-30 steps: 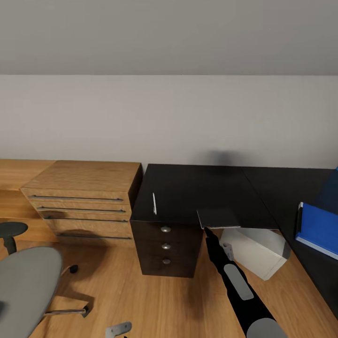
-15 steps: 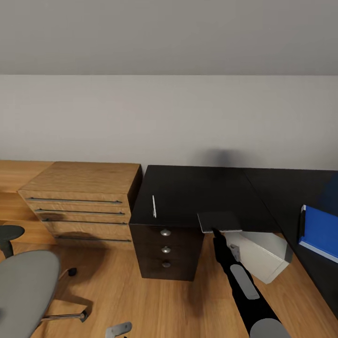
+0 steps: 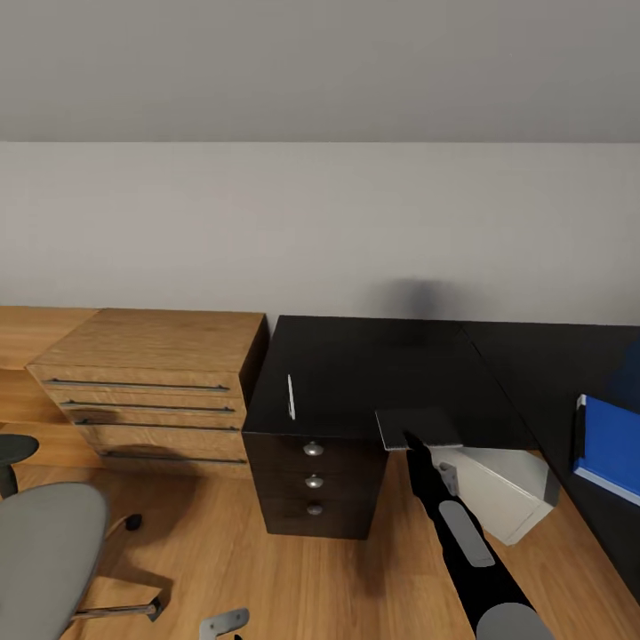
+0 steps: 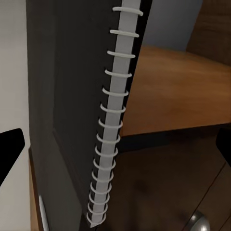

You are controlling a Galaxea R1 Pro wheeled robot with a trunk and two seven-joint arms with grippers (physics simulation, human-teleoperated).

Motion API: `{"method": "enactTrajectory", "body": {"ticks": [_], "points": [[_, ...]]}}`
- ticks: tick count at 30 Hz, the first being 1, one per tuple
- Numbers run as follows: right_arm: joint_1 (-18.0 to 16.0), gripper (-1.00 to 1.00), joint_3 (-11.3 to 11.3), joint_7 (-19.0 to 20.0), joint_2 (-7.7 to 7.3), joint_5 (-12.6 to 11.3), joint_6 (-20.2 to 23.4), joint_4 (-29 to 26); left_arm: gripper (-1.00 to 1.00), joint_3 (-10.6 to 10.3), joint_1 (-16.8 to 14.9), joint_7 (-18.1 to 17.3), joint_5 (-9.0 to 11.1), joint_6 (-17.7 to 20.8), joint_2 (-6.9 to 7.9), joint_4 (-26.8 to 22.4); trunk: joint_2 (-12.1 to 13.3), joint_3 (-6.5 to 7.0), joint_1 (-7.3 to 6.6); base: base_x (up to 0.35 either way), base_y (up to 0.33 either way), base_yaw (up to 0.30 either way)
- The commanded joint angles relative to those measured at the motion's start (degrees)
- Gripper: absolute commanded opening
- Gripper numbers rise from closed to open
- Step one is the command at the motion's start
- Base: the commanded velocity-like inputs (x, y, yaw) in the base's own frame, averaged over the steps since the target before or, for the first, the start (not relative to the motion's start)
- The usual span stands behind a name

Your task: In the bedroom, organize the workspace by keeping the computer under the desk, ensuring the monitor is on the desk, placing the keyboard on the desk next to the monitor, placing the mouse on the desk next to the keyboard, moving the folder from the swivel chair onto the desk next to the mouse, stacking the notebook on top of the folder with the pen on top of the notebook, and positioning the swivel chair next to the desk.

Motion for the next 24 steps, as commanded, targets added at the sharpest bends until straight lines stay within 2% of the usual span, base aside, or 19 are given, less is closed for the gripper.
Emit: {"method": "enactTrajectory", "body": {"ticks": [1,7,24], "points": [[0.0,1.00,-0.2,0.2,0.06,-0.6,0.2,0.0,1.00,-0.4,-0.1,0.4,0.4,-0.1,0.10,-0.1,0.0,-0.05,0.00,0.038,0.000,0.000],[0.0,1.00,-0.2,0.2,0.05,-0.6,0.2,0.1,1.00,-0.4,-0.1,0.4,0.4,-0.2,0.06,0.0,0.0,-0.05,0.00,0.102,0.000,0.000],[0.0,1.00,-0.1,0.2,0.05,-0.6,0.2,0.0,1.00,-0.4,-0.1,0.4,0.4,-0.2,0.05,0.0,0.0,-0.05,0.00,0.006,0.000,0.000]]}}
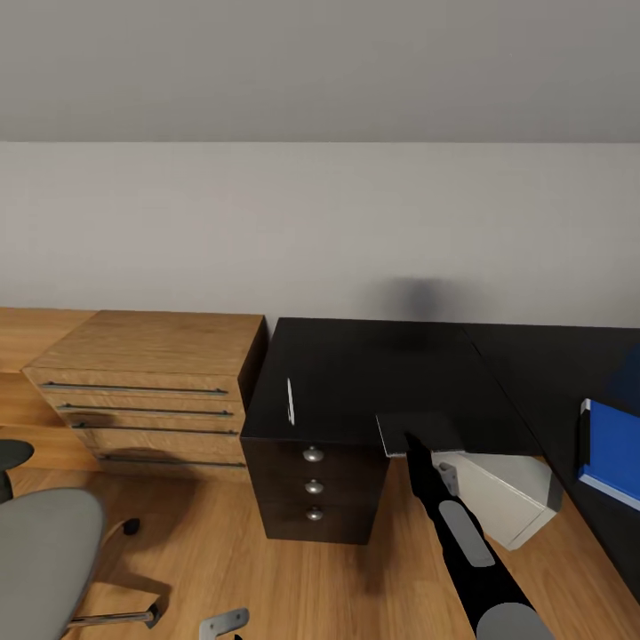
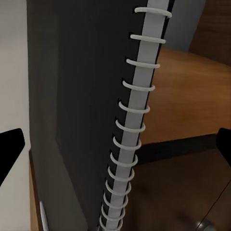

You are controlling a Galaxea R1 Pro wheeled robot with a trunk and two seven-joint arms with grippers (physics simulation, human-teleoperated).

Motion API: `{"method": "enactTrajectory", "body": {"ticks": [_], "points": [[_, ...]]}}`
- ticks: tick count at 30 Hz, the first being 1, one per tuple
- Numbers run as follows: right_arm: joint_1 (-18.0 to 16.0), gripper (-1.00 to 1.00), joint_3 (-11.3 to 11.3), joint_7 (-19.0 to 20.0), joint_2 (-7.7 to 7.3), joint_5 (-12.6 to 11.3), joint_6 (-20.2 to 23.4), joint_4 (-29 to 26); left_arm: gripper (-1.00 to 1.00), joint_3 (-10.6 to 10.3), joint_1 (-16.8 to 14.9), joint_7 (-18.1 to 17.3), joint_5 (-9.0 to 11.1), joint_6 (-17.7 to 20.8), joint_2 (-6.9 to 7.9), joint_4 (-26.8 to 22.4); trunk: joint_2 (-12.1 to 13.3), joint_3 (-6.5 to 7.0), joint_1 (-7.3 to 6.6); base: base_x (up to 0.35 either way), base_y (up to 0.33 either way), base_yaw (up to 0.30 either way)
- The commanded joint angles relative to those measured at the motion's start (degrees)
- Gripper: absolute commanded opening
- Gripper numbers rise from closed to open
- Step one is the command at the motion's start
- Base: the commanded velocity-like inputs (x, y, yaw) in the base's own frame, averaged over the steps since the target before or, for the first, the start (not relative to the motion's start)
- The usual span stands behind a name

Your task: In the bedroom, organize the workspace by keeping the computer under the desk, ensuring the monitor is on the desk, placing the keyboard on the desk next to the monitor, placing the mouse on the desk next to the keyboard, moving the folder from the swivel chair onto the desk next to the mouse, stacking the notebook on top of the folder with the pen on top of the notebook, and positioning the swivel chair next to the desk.

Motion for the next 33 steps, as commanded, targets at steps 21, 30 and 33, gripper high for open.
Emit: {"method": "enactTrajectory", "body": {"ticks": [21,30,33], "points": [[0.0,-1.00,-0.2,0.2,0.06,-0.6,0.2,-0.1,1.00,-0.3,-0.1,0.4,0.5,-0.1,0.17,-0.1,0.0,-0.05,0.00,0.013,0.000,0.000],[0.0,-1.00,-0.1,0.4,0.06,-0.6,0.2,-0.2,1.00,-0.4,-0.1,0.4,0.5,-0.1,0.18,-0.1,0.0,-0.05,0.00,0.000,0.000,0.000],[0.0,-1.00,-0.1,0.4,0.06,-0.6,0.2,-0.2,1.00,-0.4,-0.1,0.4,0.4,-0.1,0.12,-0.1,0.0,-0.05,0.00,0.000,0.000,0.000]]}}
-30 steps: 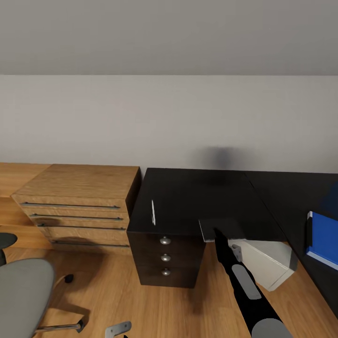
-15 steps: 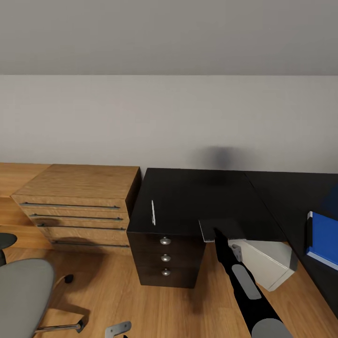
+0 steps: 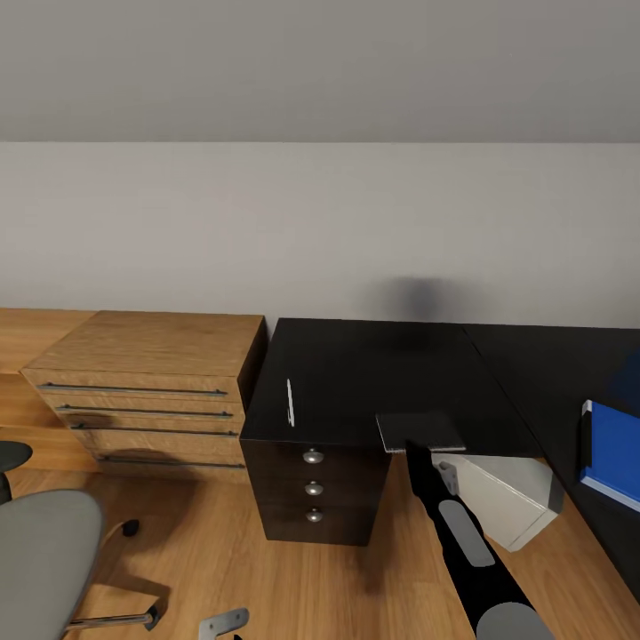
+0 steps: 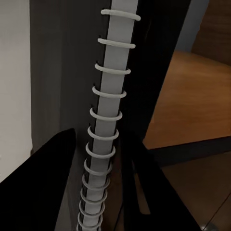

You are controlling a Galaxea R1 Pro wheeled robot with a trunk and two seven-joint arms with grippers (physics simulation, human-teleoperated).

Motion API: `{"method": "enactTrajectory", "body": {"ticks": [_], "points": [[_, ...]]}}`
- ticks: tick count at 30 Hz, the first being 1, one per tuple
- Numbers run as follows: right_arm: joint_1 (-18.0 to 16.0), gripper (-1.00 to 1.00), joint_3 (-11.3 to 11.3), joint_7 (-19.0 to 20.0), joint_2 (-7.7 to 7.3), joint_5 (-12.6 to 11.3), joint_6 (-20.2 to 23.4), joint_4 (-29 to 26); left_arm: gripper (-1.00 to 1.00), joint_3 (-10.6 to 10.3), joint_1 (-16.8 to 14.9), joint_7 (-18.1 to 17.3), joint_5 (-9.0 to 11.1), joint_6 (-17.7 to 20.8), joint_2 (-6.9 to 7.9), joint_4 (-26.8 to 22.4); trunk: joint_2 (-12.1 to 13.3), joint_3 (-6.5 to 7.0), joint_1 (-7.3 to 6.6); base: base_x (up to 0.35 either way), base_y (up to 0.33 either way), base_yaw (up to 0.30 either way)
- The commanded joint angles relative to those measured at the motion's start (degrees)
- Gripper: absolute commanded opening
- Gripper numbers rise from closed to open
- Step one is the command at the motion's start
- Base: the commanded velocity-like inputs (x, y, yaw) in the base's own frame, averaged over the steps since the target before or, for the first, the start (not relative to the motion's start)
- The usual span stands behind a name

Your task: In the bedroom, organize the workspace by keeping the computer under the desk, ensuring the monitor is on the desk, placing the keyboard on the desk next to the monitor, placing the mouse on the desk next to the keyboard, moving the folder from the swivel chair onto the desk next to the mouse, stacking the notebook on top of the folder with the pen on top of the notebook, and positioning the swivel chair next to the desk.

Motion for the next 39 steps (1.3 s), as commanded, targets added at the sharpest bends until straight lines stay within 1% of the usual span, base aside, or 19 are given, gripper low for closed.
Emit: {"method": "enactTrajectory", "body": {"ticks": [1,5,13,14,18,23,24,25,30,33,35,36,39], "points": [[0.0,-1.00,-0.2,0.2,0.06,-0.7,0.2,0.0,1.00,-0.4,-0.1,0.4,0.4,0.0,0.09,-0.1,0.0,-0.05,0.00,0.000,0.000,0.000],[0.0,-1.00,-0.2,0.6,0.06,-0.7,0.1,-0.5,1.00,-0.4,-0.1,0.4,0.5,0.0,0.12,-0.1,1.6,0.67,-0.88,0.000,0.000,0.000],[0.0,-1.00,-0.2,1.1,0.01,-0.5,-0.2,-4.3,1.00,-0.4,-0.1,0.4,0.6,0.0,0.06,-0.1,4.8,2.10,-2.64,0.000,0.000,0.000],[0.0,-1.00,-0.2,1.8,-0.01,-0.5,-0.2,-5.3,1.00,-0.4,-0.1,0.4,0.6,0.0,0.05,-0.1,5.2,2.28,-2.86,0.000,0.000,0.000],[0.0,-1.00,-0.2,4.0,-0.02,-0.4,-0.4,-6.0,1.00,-0.4,-0.1,0.4,0.6,0.0,0.05,-0.1,6.8,3.00,-3.73,0.000,0.000,0.000],[0.0,-1.00,-0.5,4.7,-0.14,-0.4,-0.4,-6.3,1.00,-0.4,-0.1,0.4,0.6,0.0,0.05,0.0,8.8,3.90,-4.83,0.000,0.000,0.000],[0.0,-1.00,-0.6,4.7,-0.22,-0.4,-0.4,-6.3,1.00,-0.4,-0.1,0.4,0.6,0.0,0.05,0.0,8.8,3.90,-4.83,0.000,0.000,0.000],[0.0,-1.00,-1.0,4.7,-0.55,-0.4,-0.4,-6.4,1.00,-0.4,-0.1,0.4,0.6,0.0,0.05,0.0,8.8,3.90,-4.83,0.000,0.000,0.000],[0.1,-1.00,-2.7,4.6,-1.25,-0.4,-0.3,-8.6,1.00,-0.4,-0.1,0.4,0.6,0.0,0.05,0.0,8.8,3.90,-4.83,0.000,0.000,0.000],[0.1,-1.00,-4.4,4.4,-1.92,-0.5,-0.2,-10.3,1.00,-0.4,-0.1,0.4,0.6,0.0,0.05,0.0,8.8,3.90,-4.83,0.000,0.000,0.000],[0.4,-1.00,-6.3,4.2,-2.20,-0.5,-0.1,-12.1,1.00,-0.4,-0.1,0.4,0.6,0.0,0.03,0.5,8.8,3.89,-4.83,0.000,0.000,-0.030],[1.0,-1.00,-8.1,3.7,-2.49,-0.5,-0.1,-14.0,1.00,-0.5,-0.1,0.4,0.5,0.0,0.00,1.3,8.8,3.87,-4.83,0.000,0.000,-0.136],[2.9,-1.00,-12.3,1.2,-2.73,-0.4,-0.1,-19.0,1.00,-0.6,-0.1,0.4,0.4,0.0,-0.09,2.1,8.8,3.77,-4.83,0.000,0.000,-0.187]]}}
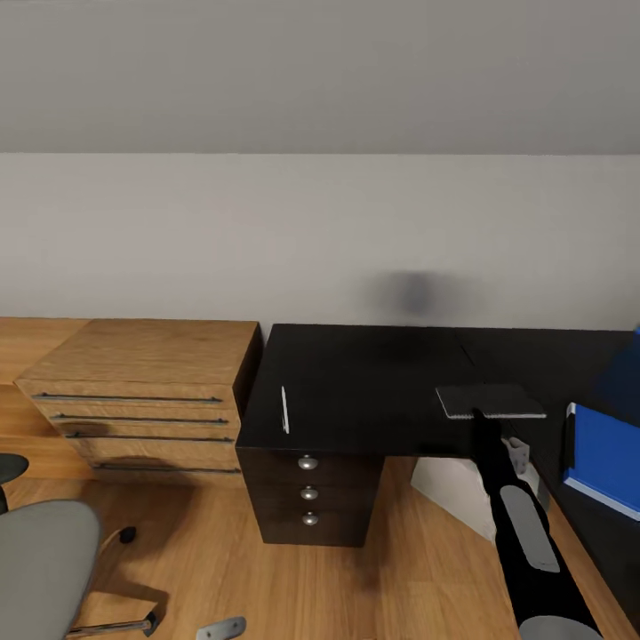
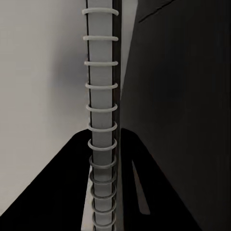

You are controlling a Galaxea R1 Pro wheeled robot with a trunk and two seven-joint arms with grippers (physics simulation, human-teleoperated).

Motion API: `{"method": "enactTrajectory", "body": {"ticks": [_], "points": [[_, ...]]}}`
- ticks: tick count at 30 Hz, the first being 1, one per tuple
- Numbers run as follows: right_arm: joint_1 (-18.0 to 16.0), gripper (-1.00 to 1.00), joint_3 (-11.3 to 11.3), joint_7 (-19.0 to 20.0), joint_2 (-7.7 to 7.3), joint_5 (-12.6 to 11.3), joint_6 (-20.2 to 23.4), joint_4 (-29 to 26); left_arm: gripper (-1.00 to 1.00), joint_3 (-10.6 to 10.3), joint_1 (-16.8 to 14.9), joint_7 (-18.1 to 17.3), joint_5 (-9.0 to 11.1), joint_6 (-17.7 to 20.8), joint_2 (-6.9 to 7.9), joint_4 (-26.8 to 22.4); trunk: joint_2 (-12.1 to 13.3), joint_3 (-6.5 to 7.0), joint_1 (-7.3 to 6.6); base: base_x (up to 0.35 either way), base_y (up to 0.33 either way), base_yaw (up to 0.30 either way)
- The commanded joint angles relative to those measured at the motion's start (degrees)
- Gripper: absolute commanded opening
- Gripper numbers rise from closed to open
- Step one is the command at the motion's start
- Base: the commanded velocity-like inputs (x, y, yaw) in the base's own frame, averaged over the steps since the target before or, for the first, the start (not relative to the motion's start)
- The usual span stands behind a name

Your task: In the bedroom, organize the workspace by keeping the computer under the desk, ensuring the monitor is on the desk, placing the keyboard on the desk next to the monitor, placing the mouse on the desk next to the keyboard, moving the folder from the swivel chair onto the desk next to the mouse, stacking the notebook on top of the folder with the pen on top of the notebook, and positioning the swivel chair next to the desk.

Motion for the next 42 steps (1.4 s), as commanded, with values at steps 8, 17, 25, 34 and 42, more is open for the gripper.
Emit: {"method": "enactTrajectory", "body": {"ticks": [8,17,25,34,42], "points": [[1.2,-1.00,-4.0,-2.2,0.03,-0.7,0.1,-3.8,1.00,-0.5,-0.1,0.4,0.4,-0.1,0.06,0.2,0.0,-0.37,0.00,0.000,-0.009,-0.221],[1.3,-1.00,-4.5,-2.8,-0.03,-0.7,0.1,-4.0,1.00,-0.5,-0.1,0.4,0.4,-0.1,0.06,0.3,0.0,-0.75,0.00,0.000,-0.291,-0.210],[1.4,-1.00,-4.5,-2.6,0.09,-0.7,0.2,-4.0,1.00,-0.4,-0.1,0.4,0.4,-0.1,0.08,0.3,0.0,-0.84,0.00,0.076,-0.300,-0.036],[1.4,-1.00,-4.5,-2.5,0.11,-0.8,0.2,-3.7,1.00,-0.4,-0.1,0.4,0.4,-0.1,0.06,0.3,0.0,-0.84,0.00,0.016,-0.034,-0.001],[1.4,-1.00,-5.2,-2.6,0.13,-0.8,0.0,-3.7,1.00,-0.4,-0.1,0.4,0.4,-0.1,0.06,0.3,0.0,-0.84,0.00,0.000,-0.001,0.000]]}}
